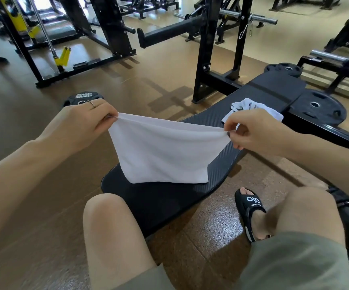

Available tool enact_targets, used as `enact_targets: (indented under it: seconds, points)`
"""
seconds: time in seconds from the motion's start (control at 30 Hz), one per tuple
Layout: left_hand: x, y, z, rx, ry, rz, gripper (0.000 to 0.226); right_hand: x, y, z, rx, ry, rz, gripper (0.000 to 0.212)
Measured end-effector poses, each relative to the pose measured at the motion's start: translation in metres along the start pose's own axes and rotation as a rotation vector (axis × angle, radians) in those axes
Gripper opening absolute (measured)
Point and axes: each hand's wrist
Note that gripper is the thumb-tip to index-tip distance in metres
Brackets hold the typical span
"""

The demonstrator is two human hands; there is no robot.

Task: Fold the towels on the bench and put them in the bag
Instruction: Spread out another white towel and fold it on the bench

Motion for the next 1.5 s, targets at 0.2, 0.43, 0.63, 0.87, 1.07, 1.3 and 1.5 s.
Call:
enact_targets:
  seconds: [0.2,0.43,0.63,0.87,1.07,1.3,1.5]
  points:
    - [-0.001,0.003,-0.001,-0.043,0.019,-0.055,0.026,0.003,0.001,0.002,-0.023,-0.093,0.046,0.018]
    - [0.003,0.011,-0.001,-0.154,0.112,-0.127,0.028,0.007,0.006,0.006,-0.020,-0.167,0.050,0.019]
    - [0.006,0.016,-0.001,-0.165,0.134,-0.163,0.030,0.010,0.011,0.007,0.040,-0.205,0.000,0.016]
    - [0.007,0.018,-0.007,-0.148,0.091,-0.180,0.012,0.015,0.016,0.007,0.025,-0.137,-0.106,0.024]
    - [0.004,0.020,-0.007,-0.141,0.060,-0.215,0.011,0.019,0.013,0.012,0.022,-0.183,-0.135,0.027]
    - [-0.001,0.020,-0.005,-0.053,-0.039,-0.202,0.013,0.026,0.013,0.008,-0.039,-0.137,-0.094,0.021]
    - [-0.004,0.023,-0.007,-0.070,-0.057,-0.254,0.028,0.026,0.010,0.002,0.109,-0.251,-0.072,0.022]
Point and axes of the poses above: each hand's wrist, its own x-axis towards the middle knuckle, its own y-axis out of the back of the hand, z = x × y, and after that the axes turned 5 degrees about z, right-handed
